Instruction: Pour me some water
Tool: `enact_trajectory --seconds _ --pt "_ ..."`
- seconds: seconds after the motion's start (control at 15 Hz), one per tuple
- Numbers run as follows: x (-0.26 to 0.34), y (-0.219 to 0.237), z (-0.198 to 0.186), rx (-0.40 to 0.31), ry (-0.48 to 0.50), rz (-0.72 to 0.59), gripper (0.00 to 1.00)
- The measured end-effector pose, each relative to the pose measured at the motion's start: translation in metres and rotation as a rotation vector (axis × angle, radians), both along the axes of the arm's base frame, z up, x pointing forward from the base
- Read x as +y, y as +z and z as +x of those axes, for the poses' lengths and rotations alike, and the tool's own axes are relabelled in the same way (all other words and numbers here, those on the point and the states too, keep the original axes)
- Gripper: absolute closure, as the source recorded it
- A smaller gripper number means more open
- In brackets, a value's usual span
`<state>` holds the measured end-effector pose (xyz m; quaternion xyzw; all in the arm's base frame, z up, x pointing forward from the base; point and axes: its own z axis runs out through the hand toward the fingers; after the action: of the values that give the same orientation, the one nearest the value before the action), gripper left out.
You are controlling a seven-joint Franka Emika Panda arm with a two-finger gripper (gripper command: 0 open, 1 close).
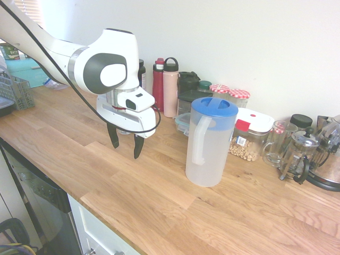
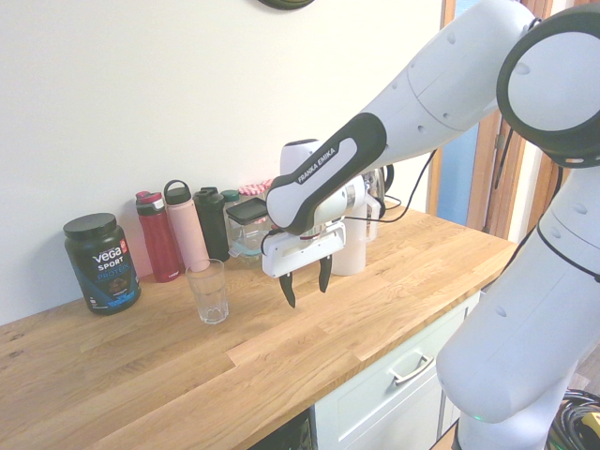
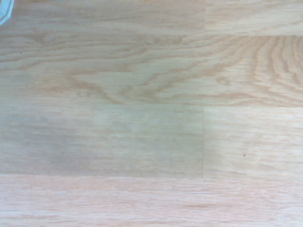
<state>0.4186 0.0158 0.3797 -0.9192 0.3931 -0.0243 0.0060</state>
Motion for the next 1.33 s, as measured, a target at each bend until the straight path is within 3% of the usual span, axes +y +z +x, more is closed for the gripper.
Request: enact_trajectory --seconds 0.33,0.6,0.87,1.33 --pt "0.0 0.015 0.002 -0.033 0.024 -0.001 0.0" --pt "-0.019 0.097 -0.006 -0.056 0.075 0.001 0.0" --pt "-0.088 0.167 -0.018 -0.111 0.065 -0.014 0.0" --pt "-0.185 0.189 -0.033 -0.133 -0.01 -0.032 0.0"
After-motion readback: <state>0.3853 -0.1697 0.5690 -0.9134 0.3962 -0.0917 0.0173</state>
